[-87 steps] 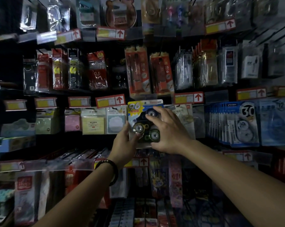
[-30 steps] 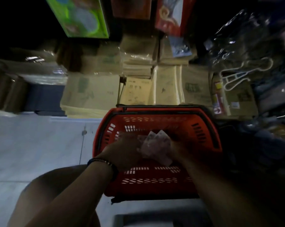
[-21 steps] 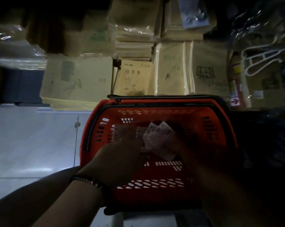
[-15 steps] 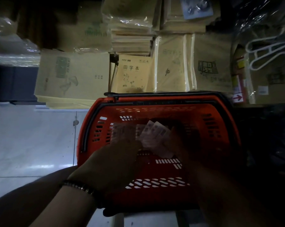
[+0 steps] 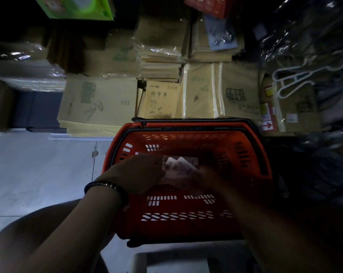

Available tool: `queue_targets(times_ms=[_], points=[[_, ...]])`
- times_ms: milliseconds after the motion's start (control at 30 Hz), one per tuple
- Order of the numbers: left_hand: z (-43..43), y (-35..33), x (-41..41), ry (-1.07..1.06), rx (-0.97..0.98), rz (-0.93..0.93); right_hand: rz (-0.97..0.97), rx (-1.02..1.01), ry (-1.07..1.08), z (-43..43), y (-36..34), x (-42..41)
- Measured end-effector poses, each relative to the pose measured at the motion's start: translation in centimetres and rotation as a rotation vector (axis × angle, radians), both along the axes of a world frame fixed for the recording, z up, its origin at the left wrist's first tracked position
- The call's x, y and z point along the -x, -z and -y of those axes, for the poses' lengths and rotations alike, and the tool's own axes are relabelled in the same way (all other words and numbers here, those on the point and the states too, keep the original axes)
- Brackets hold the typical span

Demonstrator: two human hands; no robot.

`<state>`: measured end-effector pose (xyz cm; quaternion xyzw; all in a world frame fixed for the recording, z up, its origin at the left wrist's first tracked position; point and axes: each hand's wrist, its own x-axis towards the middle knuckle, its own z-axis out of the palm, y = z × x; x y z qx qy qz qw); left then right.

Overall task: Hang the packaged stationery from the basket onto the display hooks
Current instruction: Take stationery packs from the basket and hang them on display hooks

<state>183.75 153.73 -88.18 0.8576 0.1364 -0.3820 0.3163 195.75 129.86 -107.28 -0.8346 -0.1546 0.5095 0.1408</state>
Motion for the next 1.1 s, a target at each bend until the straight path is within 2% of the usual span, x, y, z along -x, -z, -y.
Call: queue_targets(times_ms=[67, 133, 200, 300, 367, 433, 500, 567, 667, 733, 833, 900, 1033, 1100], points=[[0.3, -0.2, 0.0, -0.050, -0.020, -0.040, 0.033, -0.095, 0.020, -0.1, -2.4, 0.2], [0.7, -0.5, 0.2, -0.201, -0.008, -0.103, 0.084, -0.164, 0.001, -0.2, -5.4, 0.5], [0.7, -0.6, 1.0, -0.470, 0.126, -0.151, 0.236, -0.235, -0.067, -0.1, -8.1, 0.6], [1.1, -1.7, 2.1, -1.057, 0.309, -0.126, 0.396, -0.400, -0.050, 0.2, -12.9, 1.2], [1.9, -3.0, 2.6, -1.226, 0.349, -0.104, 0.472, -0.523, -0.043, 0.4, -16.3, 1.7], [2.5, -4.4, 3.5, -1.294, 0.533, -0.079, 0.513, -0.622, -0.058, 0.8, -19.4, 2.2], [2.5, -6.0, 4.8, -1.342, 0.883, -0.111, 0.580, -0.675, -0.092, 1.2, -22.4, 2.8], [2.9, -7.1, 6.4, -1.340, 1.024, -0.068, 0.701, -0.738, -0.140, 1.5, -25.2, 3.4], [4.2, -9.0, 8.2, -1.322, 1.055, -0.030, 0.929, -0.879, -0.197, 1.9, -29.3, 3.7], [4.9, -10.6, 8.8, -1.320, 1.064, 0.055, 0.986, -0.922, -0.231, 2.1, -31.3, 3.7], [5.8, -13.8, 8.6, -1.241, 1.067, 0.216, 1.023, -0.827, -0.307, 2.6, -32.5, 3.8], [6.2, -15.5, 8.2, -1.221, 1.073, 0.332, 0.957, -0.786, -0.251, 3.0, -33.3, 4.3], [7.0, -19.5, 7.5, -1.209, 1.087, 0.506, 0.731, -1.146, 0.115, 3.0, -36.9, 5.6], [7.2, -21.8, 7.2, -1.228, 1.094, 0.591, 0.647, -1.249, 0.191, 2.7, -39.8, 6.1]])
